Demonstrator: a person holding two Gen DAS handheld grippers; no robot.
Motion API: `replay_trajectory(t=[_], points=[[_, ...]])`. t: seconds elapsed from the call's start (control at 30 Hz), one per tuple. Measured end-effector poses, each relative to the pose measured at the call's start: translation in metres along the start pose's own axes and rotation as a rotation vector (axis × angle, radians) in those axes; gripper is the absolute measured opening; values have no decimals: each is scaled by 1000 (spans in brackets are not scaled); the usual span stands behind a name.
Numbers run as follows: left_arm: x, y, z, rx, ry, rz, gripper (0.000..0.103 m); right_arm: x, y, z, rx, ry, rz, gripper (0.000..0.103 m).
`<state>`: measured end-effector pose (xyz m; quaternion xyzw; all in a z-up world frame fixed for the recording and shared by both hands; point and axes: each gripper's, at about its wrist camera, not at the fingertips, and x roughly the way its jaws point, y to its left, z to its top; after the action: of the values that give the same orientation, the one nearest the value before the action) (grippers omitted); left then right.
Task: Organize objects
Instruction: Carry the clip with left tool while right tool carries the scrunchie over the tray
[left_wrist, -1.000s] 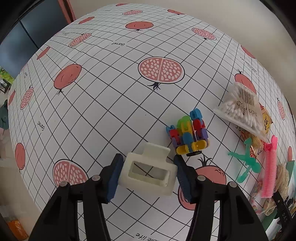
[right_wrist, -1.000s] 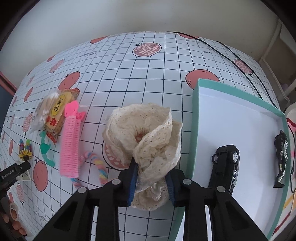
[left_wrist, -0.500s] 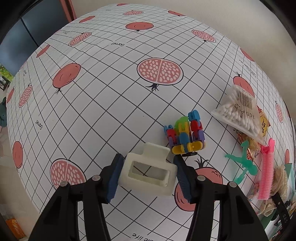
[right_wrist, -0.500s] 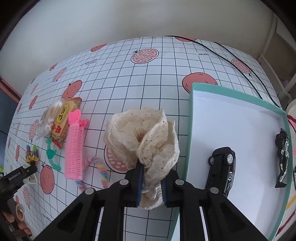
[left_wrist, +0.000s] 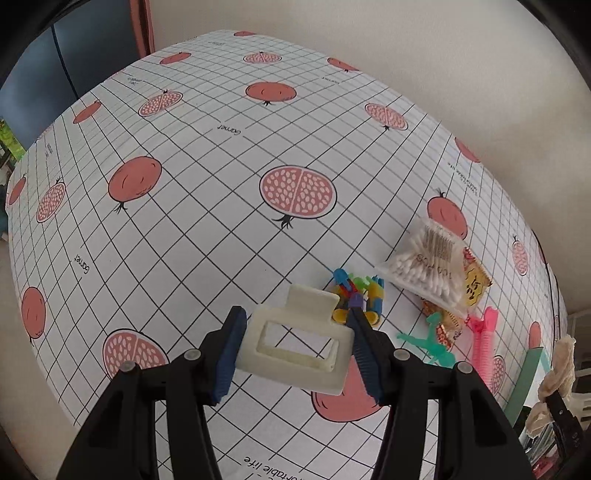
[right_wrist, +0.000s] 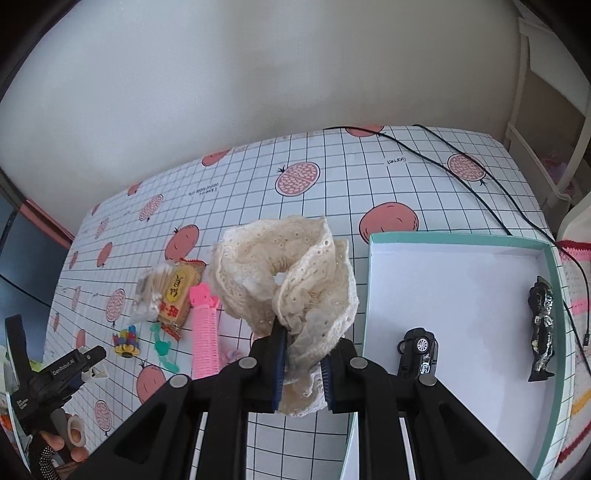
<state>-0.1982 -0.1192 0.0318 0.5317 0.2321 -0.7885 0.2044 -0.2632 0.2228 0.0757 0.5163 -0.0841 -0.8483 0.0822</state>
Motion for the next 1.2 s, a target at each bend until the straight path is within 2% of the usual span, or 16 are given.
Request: replay_trajectory(t=[0.27, 0.5, 0.73, 1.2], points=[[-29, -5, 6, 8, -89, -39, 57, -33, -1, 11, 3, -65, 16, 17], [-34, -29, 3, 49, -104, -72, 57, -34, -18, 11, 24, -61, -4, 17], [-32, -66, -11, 101, -81, -124, 57, -35, -59, 8, 73, -53, -55, 17], [-46, -180, -79, 351, -59, -204, 58, -56, -159, -3, 220, -60, -134, 17]])
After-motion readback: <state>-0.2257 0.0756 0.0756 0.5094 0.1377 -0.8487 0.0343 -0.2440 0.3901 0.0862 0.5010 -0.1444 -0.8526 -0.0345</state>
